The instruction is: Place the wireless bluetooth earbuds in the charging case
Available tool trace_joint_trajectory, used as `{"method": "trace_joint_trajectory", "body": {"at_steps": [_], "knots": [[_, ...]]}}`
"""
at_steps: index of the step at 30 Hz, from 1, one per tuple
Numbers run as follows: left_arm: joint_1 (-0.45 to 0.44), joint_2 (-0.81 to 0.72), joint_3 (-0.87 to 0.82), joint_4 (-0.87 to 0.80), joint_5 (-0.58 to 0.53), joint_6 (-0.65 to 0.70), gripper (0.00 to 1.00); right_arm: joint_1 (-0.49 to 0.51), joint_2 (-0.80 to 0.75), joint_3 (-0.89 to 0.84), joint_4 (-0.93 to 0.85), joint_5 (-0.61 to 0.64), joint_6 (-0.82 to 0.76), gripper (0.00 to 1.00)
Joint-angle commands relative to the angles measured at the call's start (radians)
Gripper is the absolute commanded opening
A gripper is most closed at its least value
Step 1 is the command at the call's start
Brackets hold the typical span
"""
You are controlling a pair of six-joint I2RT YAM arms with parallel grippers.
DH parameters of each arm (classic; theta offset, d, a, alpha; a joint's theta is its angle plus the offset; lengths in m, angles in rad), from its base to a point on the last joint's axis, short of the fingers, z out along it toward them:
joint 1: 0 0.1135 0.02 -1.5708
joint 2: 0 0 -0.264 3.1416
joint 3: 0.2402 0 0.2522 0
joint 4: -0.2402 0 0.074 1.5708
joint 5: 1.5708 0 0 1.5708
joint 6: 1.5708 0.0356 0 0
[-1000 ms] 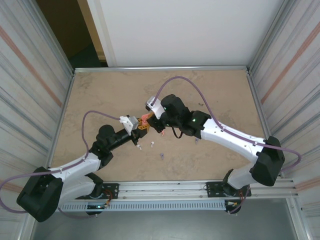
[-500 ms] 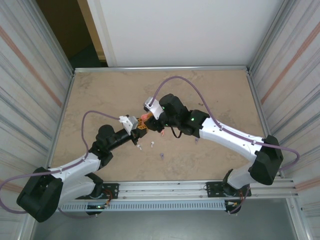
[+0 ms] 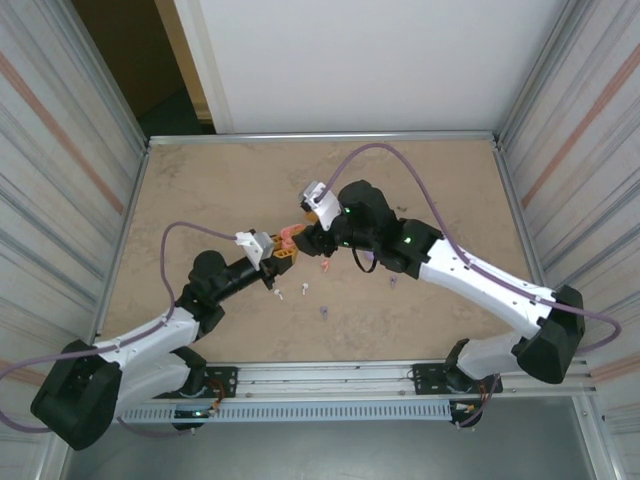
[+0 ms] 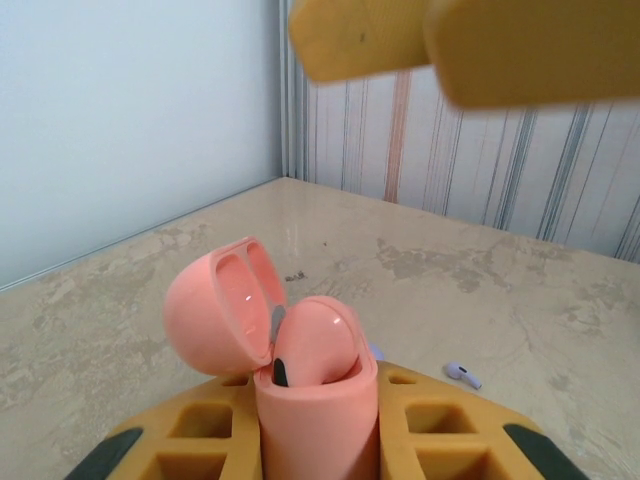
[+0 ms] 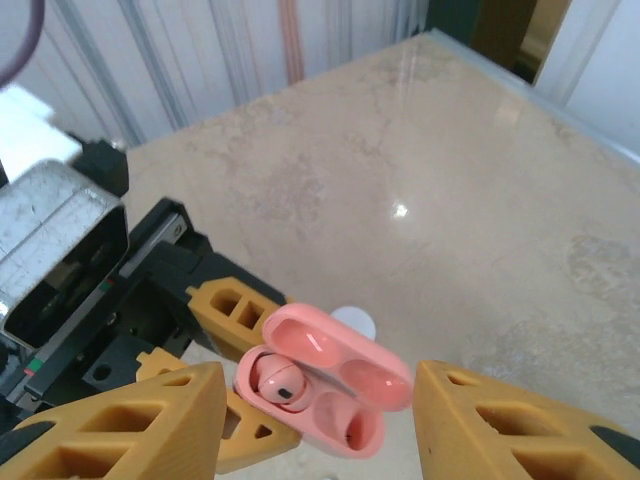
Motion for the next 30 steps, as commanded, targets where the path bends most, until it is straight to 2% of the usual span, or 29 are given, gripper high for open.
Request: {"method": "trace_joint_trajectory", "body": {"at_steps": [1,17,23,30], "knots": [[0.003,-0.03,0.008,0.015,0.0,-0.007,0.0,-0.026,-0.054,-0.037,0.031,-0.005,0.049,0.53],[0.003,-0.135,0.002,-0.023,-0.015,-0.005,0.0,-0.219,-0.127,-0.185,0.009,-0.104,0.299,0.55],[0.003,-0.18,0.006,-0.029,-0.009,-0.008,0.0,-0.292,-0.085,-0.227,-0.009,-0.188,0.386,0.55],[0.003,-0.237,0.041,-0.063,0.021,0.022,0.0,-0.305,0.008,-0.245,-0.021,-0.237,0.429,0.54]]}}
